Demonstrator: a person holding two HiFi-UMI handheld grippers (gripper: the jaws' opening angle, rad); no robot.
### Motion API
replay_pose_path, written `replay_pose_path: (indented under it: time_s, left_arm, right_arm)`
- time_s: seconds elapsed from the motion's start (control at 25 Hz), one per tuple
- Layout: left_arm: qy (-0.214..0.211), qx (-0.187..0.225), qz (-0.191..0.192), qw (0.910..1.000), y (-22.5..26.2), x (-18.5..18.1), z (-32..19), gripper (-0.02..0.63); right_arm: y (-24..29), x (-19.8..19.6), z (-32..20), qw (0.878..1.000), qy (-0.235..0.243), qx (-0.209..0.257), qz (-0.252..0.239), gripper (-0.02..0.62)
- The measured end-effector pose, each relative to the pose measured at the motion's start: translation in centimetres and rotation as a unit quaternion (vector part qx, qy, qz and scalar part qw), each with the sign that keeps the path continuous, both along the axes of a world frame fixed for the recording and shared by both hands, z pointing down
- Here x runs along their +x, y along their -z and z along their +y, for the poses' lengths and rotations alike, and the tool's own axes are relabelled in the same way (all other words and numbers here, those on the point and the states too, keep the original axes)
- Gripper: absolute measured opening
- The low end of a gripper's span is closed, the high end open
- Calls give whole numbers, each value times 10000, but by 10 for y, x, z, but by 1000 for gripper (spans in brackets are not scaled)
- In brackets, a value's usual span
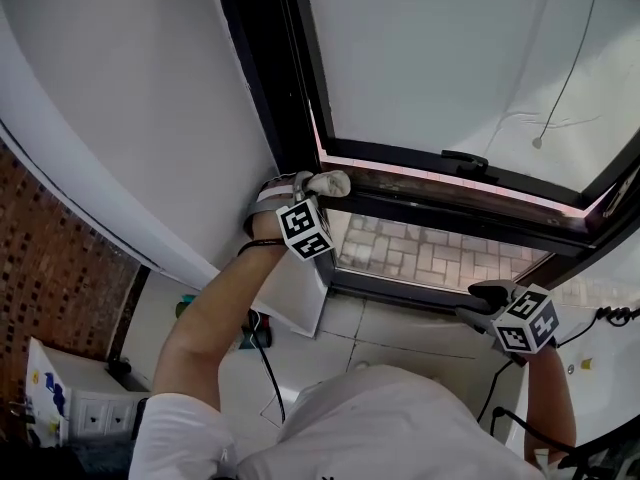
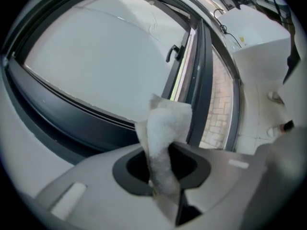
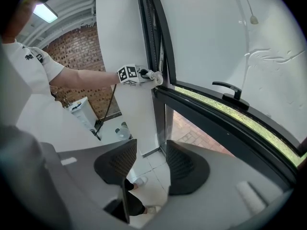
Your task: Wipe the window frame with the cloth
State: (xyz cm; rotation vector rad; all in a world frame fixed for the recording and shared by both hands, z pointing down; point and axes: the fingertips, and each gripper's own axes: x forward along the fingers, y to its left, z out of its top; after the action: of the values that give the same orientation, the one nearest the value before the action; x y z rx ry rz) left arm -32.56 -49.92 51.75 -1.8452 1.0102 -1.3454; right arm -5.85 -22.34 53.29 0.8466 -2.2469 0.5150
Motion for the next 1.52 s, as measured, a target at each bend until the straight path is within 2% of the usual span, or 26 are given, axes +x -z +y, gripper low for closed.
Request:
replay_pose_path:
  time_s: [0.16, 0.48, 0.96, 1.24, 1.52]
  left_arm:
    - [-65, 232, -269, 9993, 36, -4, -2, 100]
    - [6, 560, -547, 9969, 106, -14, -3, 100]
    - [-23, 1259, -1036, 9866, 248, -16, -9, 101]
    - [-29, 1789, -1283, 9755, 340, -14, -12, 101]
    - [123, 2492, -1133, 9617, 461, -23, -9, 101]
  right_arm:
    - [1, 0, -2, 9999, 92, 44, -38, 195]
    - [3, 13, -7, 9996, 245, 147, 37, 195]
    - [0, 38, -8, 9994, 347, 97, 10, 195]
    - [-4, 48, -5, 9990, 443, -23, 32, 195]
    - [12, 60, -14, 9978, 632, 80, 204, 195]
